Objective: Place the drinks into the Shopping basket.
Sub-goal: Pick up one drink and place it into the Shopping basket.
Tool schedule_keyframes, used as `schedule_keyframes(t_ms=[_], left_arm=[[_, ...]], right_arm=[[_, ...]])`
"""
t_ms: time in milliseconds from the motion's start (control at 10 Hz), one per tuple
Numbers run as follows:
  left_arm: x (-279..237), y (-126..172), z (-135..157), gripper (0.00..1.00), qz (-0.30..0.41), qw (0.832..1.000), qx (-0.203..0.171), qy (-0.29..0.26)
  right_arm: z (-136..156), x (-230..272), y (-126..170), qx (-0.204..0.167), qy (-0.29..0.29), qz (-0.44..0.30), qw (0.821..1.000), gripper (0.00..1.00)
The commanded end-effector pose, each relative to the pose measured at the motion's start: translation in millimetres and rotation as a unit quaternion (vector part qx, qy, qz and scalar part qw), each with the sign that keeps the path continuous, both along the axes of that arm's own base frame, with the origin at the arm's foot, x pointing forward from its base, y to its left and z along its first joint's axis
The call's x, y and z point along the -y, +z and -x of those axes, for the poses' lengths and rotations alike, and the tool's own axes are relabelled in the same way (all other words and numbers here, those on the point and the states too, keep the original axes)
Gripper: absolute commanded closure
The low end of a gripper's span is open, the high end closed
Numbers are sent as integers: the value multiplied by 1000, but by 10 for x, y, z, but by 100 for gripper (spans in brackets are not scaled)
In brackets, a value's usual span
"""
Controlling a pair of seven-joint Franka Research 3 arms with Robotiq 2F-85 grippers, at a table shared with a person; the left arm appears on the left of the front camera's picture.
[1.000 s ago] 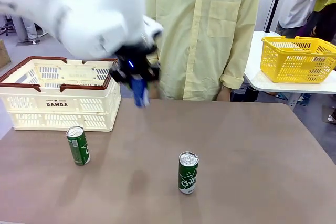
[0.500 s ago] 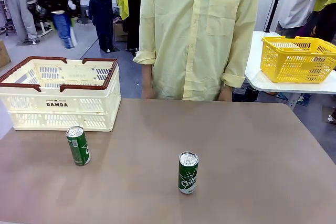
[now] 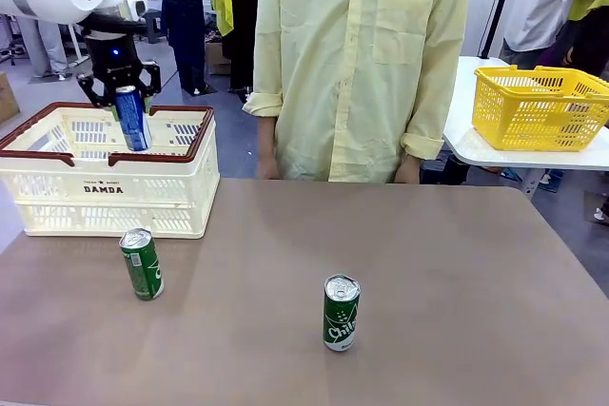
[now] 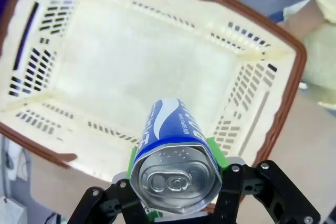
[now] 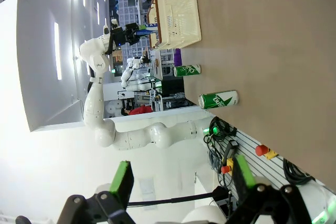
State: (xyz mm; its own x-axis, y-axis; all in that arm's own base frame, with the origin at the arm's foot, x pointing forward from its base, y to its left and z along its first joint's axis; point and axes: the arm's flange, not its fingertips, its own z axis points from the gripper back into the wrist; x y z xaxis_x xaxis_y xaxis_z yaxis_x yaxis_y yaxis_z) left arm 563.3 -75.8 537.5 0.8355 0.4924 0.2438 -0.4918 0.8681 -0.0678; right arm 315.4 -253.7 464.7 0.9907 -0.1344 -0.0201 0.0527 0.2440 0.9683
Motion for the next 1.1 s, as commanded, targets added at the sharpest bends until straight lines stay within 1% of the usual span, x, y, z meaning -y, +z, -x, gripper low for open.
schedule_keyframes(t_ms=[0, 100, 200, 300, 400, 500, 600, 700, 800, 1000], left_arm=[[-114, 192, -5, 100, -19, 999, 45, 4], [-114, 192, -5, 100, -19, 999, 45, 4], [-25, 40, -11, 100, -4, 1000, 10, -1], [85, -116, 140, 100, 34, 994, 47, -91], [106, -368, 133, 100, 66, 989, 61, -121], [94, -609, 117, 100, 85, 984, 68, -140], [65, -784, 98, 100, 89, 983, 75, -141], [51, -918, 81, 100, 78, 984, 72, -144], [32, -1014, 81, 100, 83, 983, 70, -149], [5, -1176, 55, 100, 66, 986, 62, -137]], right_arm=[[16, -7, 54, -9, 5, 4, 1000, 0], [16, -7, 54, -9, 5, 4, 1000, 0], [16, -7, 54, -9, 5, 4, 1000, 0], [16, -7, 54, -9, 5, 4, 1000, 0], [16, -7, 54, -9, 5, 4, 1000, 0], [16, -7, 54, -9, 5, 4, 1000, 0], [16, -7, 54, -9, 5, 4, 1000, 0], [16, -7, 54, -9, 5, 4, 1000, 0], [16, -7, 54, -9, 5, 4, 1000, 0], [16, -7, 54, -9, 5, 4, 1000, 0]])
